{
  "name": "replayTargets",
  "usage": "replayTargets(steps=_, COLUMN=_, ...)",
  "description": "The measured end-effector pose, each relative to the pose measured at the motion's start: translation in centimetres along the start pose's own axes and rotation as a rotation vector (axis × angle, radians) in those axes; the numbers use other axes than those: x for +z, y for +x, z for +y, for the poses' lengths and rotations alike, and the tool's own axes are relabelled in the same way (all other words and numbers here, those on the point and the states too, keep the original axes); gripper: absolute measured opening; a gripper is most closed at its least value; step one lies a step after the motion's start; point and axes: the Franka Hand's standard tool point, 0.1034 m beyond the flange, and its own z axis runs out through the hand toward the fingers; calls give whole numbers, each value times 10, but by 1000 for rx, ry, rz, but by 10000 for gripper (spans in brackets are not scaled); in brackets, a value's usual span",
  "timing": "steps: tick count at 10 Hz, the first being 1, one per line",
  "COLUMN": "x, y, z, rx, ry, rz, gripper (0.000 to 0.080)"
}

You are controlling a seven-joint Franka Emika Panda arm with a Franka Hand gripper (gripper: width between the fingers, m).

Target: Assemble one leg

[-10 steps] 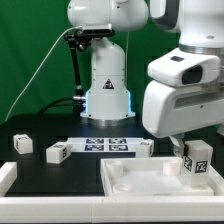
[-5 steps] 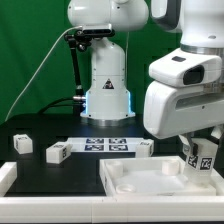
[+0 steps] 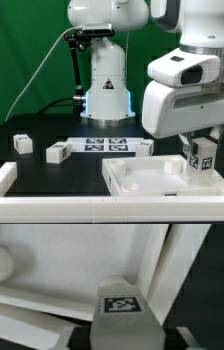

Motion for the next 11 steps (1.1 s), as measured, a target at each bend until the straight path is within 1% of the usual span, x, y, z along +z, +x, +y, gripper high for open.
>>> replayTargets(steps=1, x=1, y=1, z=0, rx=157, ry=6, rz=29, gripper=296)
replayTargets(steps=2, x=1, y=-1, z=-1, rx=239, ry=9, rz=42, gripper=296)
replayTargets(steps=3, x=1, y=-1, z=-1, rx=378, ry=32, rz=60, gripper=296)
replayTargets(steps=5, x=1, y=-1, z=-2, rx=592, ry=41, rz=87, gripper=296)
replayTargets(steps=6, x=2, y=-3, z=-1, rx=732, ry=53, rz=111, gripper=296)
replayTargets(steps=7, x=2, y=-4, z=-2, rx=859, ry=72, rz=120, gripper=296)
replayTargets(steps=8, x=2, y=-4, z=-2, rx=979, ry=85, rz=117, gripper=296)
replayTargets(steps=9, x=3, y=-4, z=-3, rx=1065, ry=89, rz=117, gripper=296)
replayTargets(steps=10, x=3, y=-4, z=-7, rx=1149, ry=96, rz=109, gripper=296)
replayTargets(steps=11, x=4, y=-3, z=-11, rx=1241, ry=113, rz=97, gripper=296)
